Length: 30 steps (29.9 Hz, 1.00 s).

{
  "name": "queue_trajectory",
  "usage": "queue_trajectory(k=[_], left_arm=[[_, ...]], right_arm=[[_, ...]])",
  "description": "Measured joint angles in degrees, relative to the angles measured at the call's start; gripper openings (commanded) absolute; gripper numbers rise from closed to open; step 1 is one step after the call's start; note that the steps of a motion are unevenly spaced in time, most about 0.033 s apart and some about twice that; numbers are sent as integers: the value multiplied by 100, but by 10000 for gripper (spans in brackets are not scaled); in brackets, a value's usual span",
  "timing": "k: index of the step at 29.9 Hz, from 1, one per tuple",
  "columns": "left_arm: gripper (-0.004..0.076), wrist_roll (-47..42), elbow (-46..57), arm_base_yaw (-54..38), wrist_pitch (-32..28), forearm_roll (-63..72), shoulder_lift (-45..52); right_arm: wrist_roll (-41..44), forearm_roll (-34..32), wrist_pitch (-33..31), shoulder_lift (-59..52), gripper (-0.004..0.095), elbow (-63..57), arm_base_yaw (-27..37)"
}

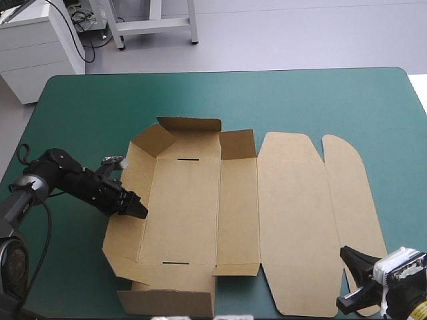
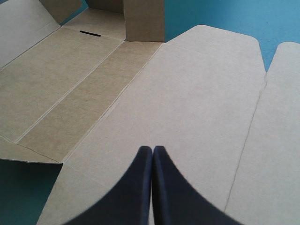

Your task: Fold the box

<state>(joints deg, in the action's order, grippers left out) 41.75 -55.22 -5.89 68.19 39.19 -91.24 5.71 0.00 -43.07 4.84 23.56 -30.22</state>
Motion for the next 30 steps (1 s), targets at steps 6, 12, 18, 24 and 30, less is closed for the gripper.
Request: queue_trajectory(k=[6, 12, 18, 24, 30], left_arm=[[138, 0, 0, 79, 0, -153, 0], [-8, -34, 0, 79, -18, -200, 0], [-8, -160, -5, 79, -34, -182, 0], [-8, -393, -408, 142, -16, -826, -6], [-8, -430, -1492, 763, -222, -1787, -14]], right_arm=[[0, 0, 0, 0, -20, 0, 0], [0, 0, 0, 0, -20, 0, 0], [0, 0, 0, 0, -20, 0, 0], [0, 0, 0, 0, -20, 0, 0], [0, 0, 0, 0, -20, 0, 0]])
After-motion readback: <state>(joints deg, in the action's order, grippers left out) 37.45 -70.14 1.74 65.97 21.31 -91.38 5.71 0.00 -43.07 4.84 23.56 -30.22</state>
